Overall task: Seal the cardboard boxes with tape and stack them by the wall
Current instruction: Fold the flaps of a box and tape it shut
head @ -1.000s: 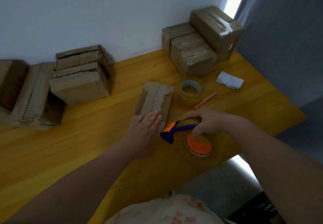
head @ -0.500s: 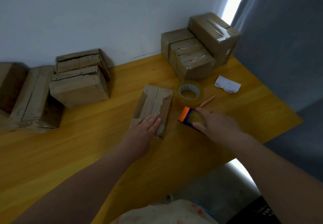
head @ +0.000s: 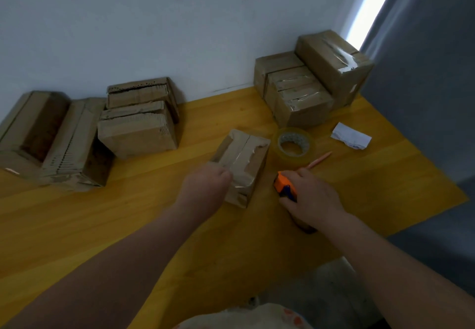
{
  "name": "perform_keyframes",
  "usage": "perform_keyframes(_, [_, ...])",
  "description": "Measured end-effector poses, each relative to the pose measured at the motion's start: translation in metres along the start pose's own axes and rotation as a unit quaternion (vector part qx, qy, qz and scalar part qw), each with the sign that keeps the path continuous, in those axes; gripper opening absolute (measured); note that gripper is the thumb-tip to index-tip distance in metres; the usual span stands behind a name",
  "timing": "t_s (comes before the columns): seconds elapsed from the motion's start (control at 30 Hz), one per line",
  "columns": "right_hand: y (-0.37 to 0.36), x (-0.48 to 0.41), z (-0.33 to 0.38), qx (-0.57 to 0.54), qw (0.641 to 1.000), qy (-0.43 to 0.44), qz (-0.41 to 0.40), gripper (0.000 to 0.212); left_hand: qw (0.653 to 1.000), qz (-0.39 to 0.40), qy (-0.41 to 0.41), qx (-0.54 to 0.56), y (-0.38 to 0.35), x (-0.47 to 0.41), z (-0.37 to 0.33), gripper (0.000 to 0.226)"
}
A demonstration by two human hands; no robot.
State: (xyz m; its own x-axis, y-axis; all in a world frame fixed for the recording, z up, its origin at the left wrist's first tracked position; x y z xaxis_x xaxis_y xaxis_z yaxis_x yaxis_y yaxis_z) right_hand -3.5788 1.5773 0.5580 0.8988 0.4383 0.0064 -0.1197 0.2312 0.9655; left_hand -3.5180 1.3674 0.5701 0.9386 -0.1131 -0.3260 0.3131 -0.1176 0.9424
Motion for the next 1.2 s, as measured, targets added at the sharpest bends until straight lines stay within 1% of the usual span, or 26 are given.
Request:
perform_keyframes(0.07, [0.011, -0.010, 0.014, -0.091, 0.995, 0.021, -0.029, 0.059, 1.000, -0.010, 0.017, 0.003, 0.017, -0.014, 0.007, 0.006])
perform_keyframes(0.1, [0.015, -0.015, 0.021, -0.133, 0.990, 0.030, -0.034, 0.060, 1.000, -0.009, 0.018, 0.009, 0.027, -0.021, 0.008, 0.007])
perform_keyframes(0.13, [0.019, -0.019, 0.029, -0.174, 0.983, 0.038, -0.032, 0.062, 1.000, -0.006, 0.016, 0.018, 0.036, -0.027, 0.009, 0.013])
perform_keyframes(0.17, [0.021, -0.022, 0.035, -0.218, 0.975, 0.041, -0.021, 0.064, 0.999, -0.003, 0.022, 0.023, 0.045, -0.033, 0.010, 0.017])
perform_keyframes(0.23, [0.021, -0.024, 0.047, -0.310, 0.950, 0.029, 0.024, 0.065, 0.999, 0.019, 0.038, 0.013, 0.055, -0.042, 0.010, 0.016])
perform_keyframes(0.3, [0.018, -0.023, 0.056, -0.382, 0.922, 0.009, 0.066, 0.057, 0.998, 0.041, 0.045, -0.001, 0.056, -0.045, 0.009, 0.015])
perform_keyframes(0.4, [0.012, -0.014, 0.063, -0.443, 0.890, -0.020, 0.108, 0.041, 0.997, 0.047, 0.061, -0.001, 0.049, -0.040, 0.006, 0.019])
perform_keyframes(0.43, [0.010, -0.011, 0.064, -0.459, 0.880, -0.034, 0.116, 0.037, 0.998, 0.023, 0.063, 0.002, 0.046, -0.035, 0.004, 0.020])
perform_keyframes(0.53, [0.004, -0.008, 0.062, -0.473, 0.869, -0.076, 0.122, 0.035, 0.992, -0.109, 0.053, 0.028, 0.045, -0.020, 0.005, 0.029])
perform_keyframes(0.57, [0.003, -0.008, 0.062, -0.470, 0.870, -0.080, 0.123, 0.036, 0.986, -0.159, 0.036, 0.037, 0.045, -0.014, 0.006, 0.024])
perform_keyframes(0.6, [0.002, -0.008, 0.062, -0.468, 0.871, -0.082, 0.124, 0.037, 0.980, -0.190, 0.016, 0.050, 0.043, -0.007, 0.007, 0.016])
perform_keyframes(0.63, [0.001, -0.008, 0.061, -0.469, 0.870, -0.084, 0.124, 0.038, 0.979, -0.192, -0.002, 0.069, 0.042, 0.000, 0.008, 0.013])
perform_keyframes(0.73, [-0.001, -0.008, 0.058, -0.485, 0.861, -0.087, 0.125, 0.037, 0.984, -0.114, -0.036, 0.131, 0.033, 0.021, 0.009, 0.031])
perform_keyframes(0.83, [-0.001, -0.007, 0.057, -0.519, 0.841, -0.087, 0.126, 0.034, 0.989, -0.038, -0.059, 0.128, 0.026, 0.035, 0.012, 0.052])
perform_keyframes(0.9, [0.000, -0.007, 0.059, -0.529, 0.836, -0.089, 0.118, 0.030, 0.990, -0.016, -0.079, 0.113, 0.023, 0.038, 0.014, 0.058])
perform_keyframes(0.97, [0.000, -0.008, 0.062, -0.538, 0.831, -0.088, 0.109, 0.028, 0.991, -0.012, -0.085, 0.107, 0.019, 0.041, 0.016, 0.060])
perform_keyframes(1.07, [-0.003, -0.008, 0.065, -0.563, 0.815, -0.093, 0.100, 0.027, 0.990, -0.019, -0.077, 0.114, 0.016, 0.043, 0.018, 0.058])
perform_keyframes(1.2, [-0.008, -0.008, 0.067, -0.584, 0.797, -0.120, 0.095, 0.022, 0.989, -0.038, -0.080, 0.121, 0.013, 0.043, 0.019, 0.057])
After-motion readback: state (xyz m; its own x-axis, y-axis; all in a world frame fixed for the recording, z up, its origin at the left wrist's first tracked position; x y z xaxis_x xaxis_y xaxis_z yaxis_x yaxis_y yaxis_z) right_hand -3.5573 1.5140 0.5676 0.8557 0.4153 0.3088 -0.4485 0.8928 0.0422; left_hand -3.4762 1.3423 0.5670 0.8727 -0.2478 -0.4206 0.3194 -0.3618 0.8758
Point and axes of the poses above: each hand's wrist, its own x-axis away from the middle knuckle, its own y-axis out of the back of the hand, z = x × y, the point moved 3 cm from there along -x, towards the middle knuckle, and after that the axes turned 11 degrees about -z, right-handed, at the moved point
